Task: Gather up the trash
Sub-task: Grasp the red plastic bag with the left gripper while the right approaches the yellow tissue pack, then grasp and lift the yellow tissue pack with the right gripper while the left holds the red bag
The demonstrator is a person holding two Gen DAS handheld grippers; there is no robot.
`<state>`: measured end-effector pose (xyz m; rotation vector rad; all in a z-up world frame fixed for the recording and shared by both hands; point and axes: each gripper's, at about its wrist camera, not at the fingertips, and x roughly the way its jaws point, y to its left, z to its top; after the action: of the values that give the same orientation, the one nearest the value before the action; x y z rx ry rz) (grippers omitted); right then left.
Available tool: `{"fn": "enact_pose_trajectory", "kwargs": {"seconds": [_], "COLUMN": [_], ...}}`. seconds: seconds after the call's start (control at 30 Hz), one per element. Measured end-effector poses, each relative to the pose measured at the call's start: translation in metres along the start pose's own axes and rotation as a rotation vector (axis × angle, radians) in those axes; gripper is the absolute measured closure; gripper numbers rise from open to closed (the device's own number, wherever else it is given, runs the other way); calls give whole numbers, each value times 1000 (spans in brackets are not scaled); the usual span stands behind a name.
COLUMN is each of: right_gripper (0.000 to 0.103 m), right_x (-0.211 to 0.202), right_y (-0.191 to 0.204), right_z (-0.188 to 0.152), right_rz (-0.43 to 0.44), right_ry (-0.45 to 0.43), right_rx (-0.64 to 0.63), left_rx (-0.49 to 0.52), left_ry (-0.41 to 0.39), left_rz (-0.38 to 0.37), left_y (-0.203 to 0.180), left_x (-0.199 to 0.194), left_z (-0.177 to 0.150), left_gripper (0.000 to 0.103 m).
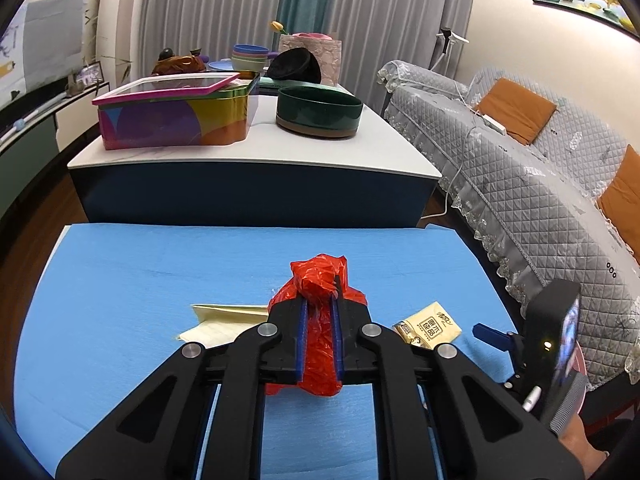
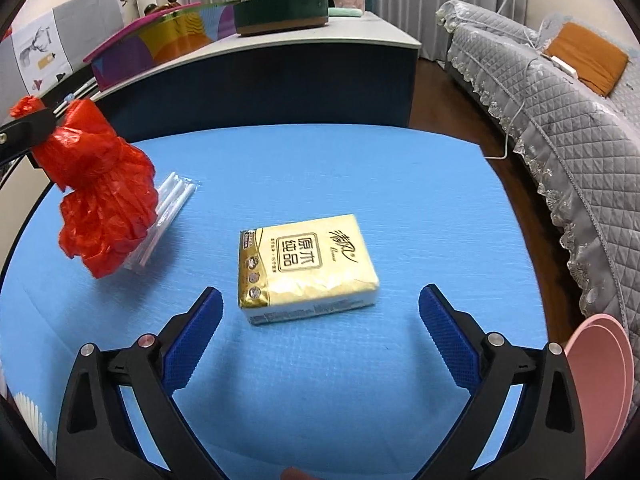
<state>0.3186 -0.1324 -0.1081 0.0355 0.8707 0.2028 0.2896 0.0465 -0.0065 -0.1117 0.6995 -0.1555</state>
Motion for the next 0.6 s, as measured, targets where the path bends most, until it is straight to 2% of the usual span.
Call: {"fn": "enact_pose_trajectory", "kwargs": {"seconds": [0.2, 0.23, 0.3, 0.6], "right_gripper": [7, 10, 30, 32], "right_x": [12, 12, 13, -14], "right_y": [-4, -6, -8, -7], "right_z": [2, 2, 1, 1], "right_rz": [-11, 1, 13, 15], "right_ry": [26, 29, 39, -33], "right_rx": [10, 17, 28, 29], "left_rx": [-2, -1, 7, 30], "left_ry": [-2, -3, -9, -31], "left_rz": [-5, -5, -4, 29], "left_y": [3, 2, 1, -1], "left_x": [-3, -4, -4, -7], "left_z": [1, 1, 2, 0], "left_gripper": [93, 93, 93, 93]}}
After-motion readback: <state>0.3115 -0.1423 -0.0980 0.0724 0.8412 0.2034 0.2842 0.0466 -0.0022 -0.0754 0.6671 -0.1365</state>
